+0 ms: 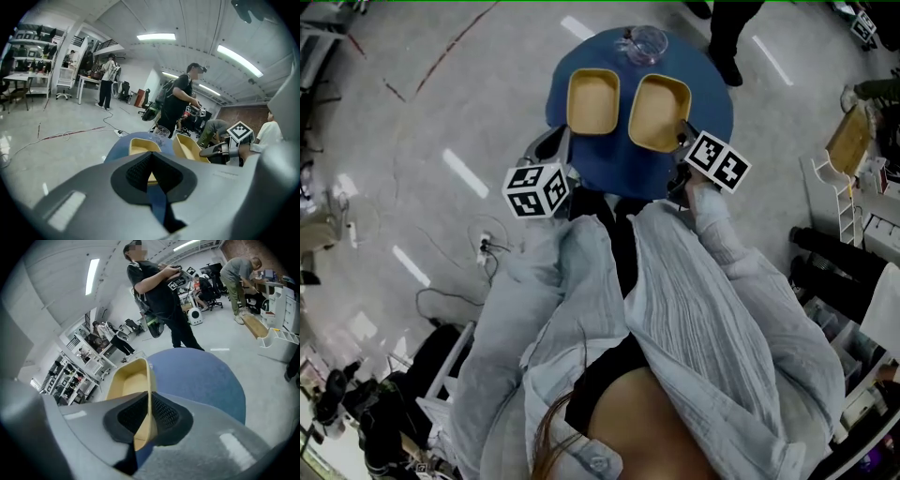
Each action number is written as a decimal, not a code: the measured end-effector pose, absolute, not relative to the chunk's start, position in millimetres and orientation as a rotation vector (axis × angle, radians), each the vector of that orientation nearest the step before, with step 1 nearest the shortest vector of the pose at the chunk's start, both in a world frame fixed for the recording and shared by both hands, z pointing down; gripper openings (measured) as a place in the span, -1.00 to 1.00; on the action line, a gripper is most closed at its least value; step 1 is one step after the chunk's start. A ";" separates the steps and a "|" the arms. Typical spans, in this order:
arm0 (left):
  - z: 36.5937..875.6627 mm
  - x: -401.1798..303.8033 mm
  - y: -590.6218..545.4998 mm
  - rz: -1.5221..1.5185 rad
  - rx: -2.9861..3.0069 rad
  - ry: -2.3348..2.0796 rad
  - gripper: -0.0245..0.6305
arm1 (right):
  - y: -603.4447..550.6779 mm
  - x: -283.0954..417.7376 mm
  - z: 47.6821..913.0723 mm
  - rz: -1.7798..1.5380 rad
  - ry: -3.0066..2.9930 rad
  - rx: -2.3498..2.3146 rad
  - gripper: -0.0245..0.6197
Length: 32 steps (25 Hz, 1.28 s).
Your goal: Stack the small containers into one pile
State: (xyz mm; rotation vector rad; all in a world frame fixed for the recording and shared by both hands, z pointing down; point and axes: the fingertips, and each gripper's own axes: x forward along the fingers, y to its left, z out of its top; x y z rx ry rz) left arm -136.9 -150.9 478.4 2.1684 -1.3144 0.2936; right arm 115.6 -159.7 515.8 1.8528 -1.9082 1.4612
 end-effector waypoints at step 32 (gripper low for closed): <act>511.9 -254.6 -134.5 0.236 1.913 -1.518 -0.88 | -234.7 -30.7 551.1 1.411 -1.986 1.534 -0.86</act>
